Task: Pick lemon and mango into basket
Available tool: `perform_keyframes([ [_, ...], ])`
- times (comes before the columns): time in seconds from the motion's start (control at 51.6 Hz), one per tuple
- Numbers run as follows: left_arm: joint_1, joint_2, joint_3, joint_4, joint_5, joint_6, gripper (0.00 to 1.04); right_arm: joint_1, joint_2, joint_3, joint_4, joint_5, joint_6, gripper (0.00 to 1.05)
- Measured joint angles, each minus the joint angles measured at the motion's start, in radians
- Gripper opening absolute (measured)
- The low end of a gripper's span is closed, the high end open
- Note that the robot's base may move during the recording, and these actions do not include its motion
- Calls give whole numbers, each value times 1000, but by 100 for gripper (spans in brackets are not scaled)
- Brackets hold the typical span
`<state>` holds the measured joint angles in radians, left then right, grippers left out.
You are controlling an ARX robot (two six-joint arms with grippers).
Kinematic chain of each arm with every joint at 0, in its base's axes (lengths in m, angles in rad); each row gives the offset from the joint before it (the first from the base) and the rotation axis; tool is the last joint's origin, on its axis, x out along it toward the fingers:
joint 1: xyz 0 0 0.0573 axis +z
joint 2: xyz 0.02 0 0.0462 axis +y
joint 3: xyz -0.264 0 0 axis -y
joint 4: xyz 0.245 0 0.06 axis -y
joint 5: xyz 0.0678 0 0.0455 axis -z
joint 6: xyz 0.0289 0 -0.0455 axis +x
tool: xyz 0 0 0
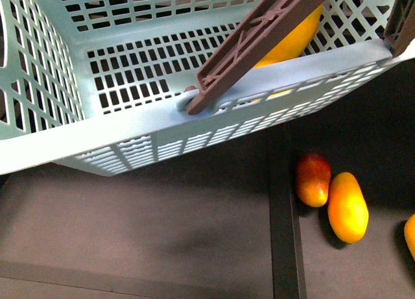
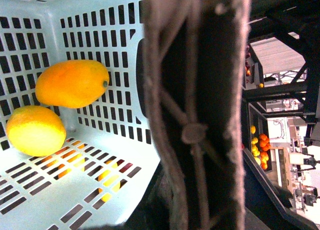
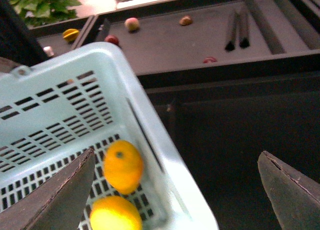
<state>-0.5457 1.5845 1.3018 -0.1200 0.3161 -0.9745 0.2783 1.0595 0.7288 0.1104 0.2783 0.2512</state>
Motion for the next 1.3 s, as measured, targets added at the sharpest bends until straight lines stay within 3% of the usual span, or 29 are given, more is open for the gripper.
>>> perform_keyframes([
  [0.213, 2, 0, 0, 0, 5, 0, 5, -110, -233, -236, 253, -114, -180, 67],
  [0.368, -1, 0, 0, 0, 17, -2, 5, -140, -282, -352, 288, -146, -221, 46],
  [0.6, 0, 0, 0, 0, 9, -2, 5, -201, -399, -501, 315, -216, -242, 2],
  [0.697, 0, 0, 0, 0, 10, -5, 5, -272, -453, -557, 314, -268, -247, 2],
  [1.297, 0, 0, 0, 0, 9, -4, 5, -275, -678, -677, 214, -277, -248, 2],
])
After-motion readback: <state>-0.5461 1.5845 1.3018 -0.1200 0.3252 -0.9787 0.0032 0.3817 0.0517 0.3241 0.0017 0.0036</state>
